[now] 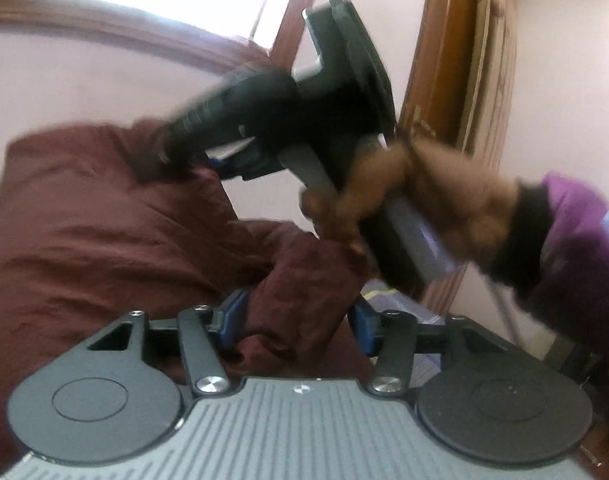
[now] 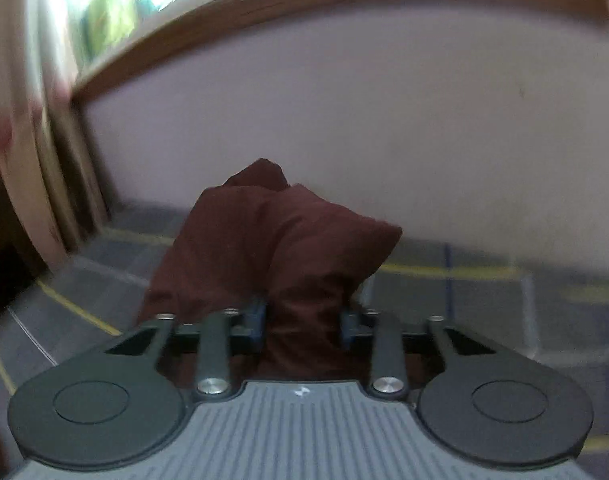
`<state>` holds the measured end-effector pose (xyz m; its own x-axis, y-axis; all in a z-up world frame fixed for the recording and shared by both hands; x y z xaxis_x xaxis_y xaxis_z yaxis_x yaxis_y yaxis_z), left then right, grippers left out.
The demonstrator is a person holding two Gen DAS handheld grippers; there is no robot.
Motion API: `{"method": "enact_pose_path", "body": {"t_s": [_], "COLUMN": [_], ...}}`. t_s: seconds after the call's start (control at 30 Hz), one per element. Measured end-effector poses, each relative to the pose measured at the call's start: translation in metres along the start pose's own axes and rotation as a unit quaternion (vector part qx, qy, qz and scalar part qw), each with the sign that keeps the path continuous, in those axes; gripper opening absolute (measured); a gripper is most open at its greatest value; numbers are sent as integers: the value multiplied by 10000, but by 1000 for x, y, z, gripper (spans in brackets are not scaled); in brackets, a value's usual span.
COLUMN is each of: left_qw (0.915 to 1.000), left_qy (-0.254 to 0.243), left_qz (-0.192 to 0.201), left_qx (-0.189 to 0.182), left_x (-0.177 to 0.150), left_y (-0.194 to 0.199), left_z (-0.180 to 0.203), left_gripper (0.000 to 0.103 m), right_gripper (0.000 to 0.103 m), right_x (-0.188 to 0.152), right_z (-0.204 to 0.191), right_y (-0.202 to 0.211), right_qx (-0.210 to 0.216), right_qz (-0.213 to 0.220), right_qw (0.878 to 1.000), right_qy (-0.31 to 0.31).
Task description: Fold large clothes
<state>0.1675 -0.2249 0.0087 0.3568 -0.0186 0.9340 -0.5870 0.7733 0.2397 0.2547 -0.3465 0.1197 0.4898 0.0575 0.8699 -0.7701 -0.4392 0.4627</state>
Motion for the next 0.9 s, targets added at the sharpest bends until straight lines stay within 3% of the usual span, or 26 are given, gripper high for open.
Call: {"method": "enact_pose_path", "body": {"t_s": [0.03, 0.07, 0.1, 0.17, 0.23, 0.3, 0.43, 0.47, 0.53, 0.57, 0.63, 0.67, 0.7, 0.8, 0.9], "left_qw": [9999, 9994, 9978, 9923, 9910, 9917, 9973, 9969, 9955, 9957, 9961, 9961, 9961, 9957, 9956], "left_qy": [105, 185, 236, 209, -16, -175, 196, 157, -98, -94, -27, -32, -51, -73, -53], "left_qz": [105, 291, 564, 1051, 1050, 822, -220, -314, -295, -286, -265, -261, -255, -260, -242], "left_qx": [-39, 33, 260, 627, 826, 973, 676, 710, 891, 878, 838, 839, 846, 888, 900], "left_x": [3, 6, 10, 21, 36, 42, 33, 28, 16, 13, 9, 7, 5, 7, 12], "left_y": [14, 27, 45, 73, 79, 69, 21, 13, 7, 9, 5, 0, -1, -8, 4], "left_z": [-3, -3, -7, -15, -26, -38, -65, -65, -61, -59, -58, -58, -55, -55, -55], "left_gripper": [68, 90, 103, 103, 103, 100, 86, 89, 97, 99, 100, 101, 101, 101, 101], "right_gripper": [20, 17, 16, 14, 14, 14, 14, 14, 15, 20, 46, 72, 79, 79, 79], "right_x": [-2, -5, -10, -25, -42, -59, -89, -97, -117, -130, -151, -161, -166, -160, -127], "right_z": [-2, -1, -1, 5, 12, 17, 35, 40, 50, 57, 68, 71, 73, 65, 45], "right_y": [10, 20, 30, 41, 59, 72, 94, 102, 129, 142, 155, 157, 155, 137, 92], "right_qx": [-51, -97, -139, -258, -293, -269, -22, 59, -188, -291, -229, -223, -155, -5, 307], "right_qz": [131, 247, 351, 456, 531, 647, 1075, 1211, 1434, 1482, 1398, 1367, 1298, 1110, 779], "right_qw": [9999, 9996, 9993, 9986, 9975, 9959, 9851, 9792, 9651, 9578, 9481, 9412, 9391, 9468, 9566], "right_qy": [43, 12, -22, -123, -355, -576, -1343, -1630, -2181, -2448, -2846, -3082, -3177, -3020, -2792]}}
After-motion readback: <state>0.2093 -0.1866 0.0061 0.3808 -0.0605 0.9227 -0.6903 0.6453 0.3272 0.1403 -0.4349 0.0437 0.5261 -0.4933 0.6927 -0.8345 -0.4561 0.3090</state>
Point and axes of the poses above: each gripper's, at about its wrist camera, not at the fingertips, and y roughly against the way its jaws point, z to its right, x to its top, the point moved 1 cm from there along -y, roughly the way its jaws point
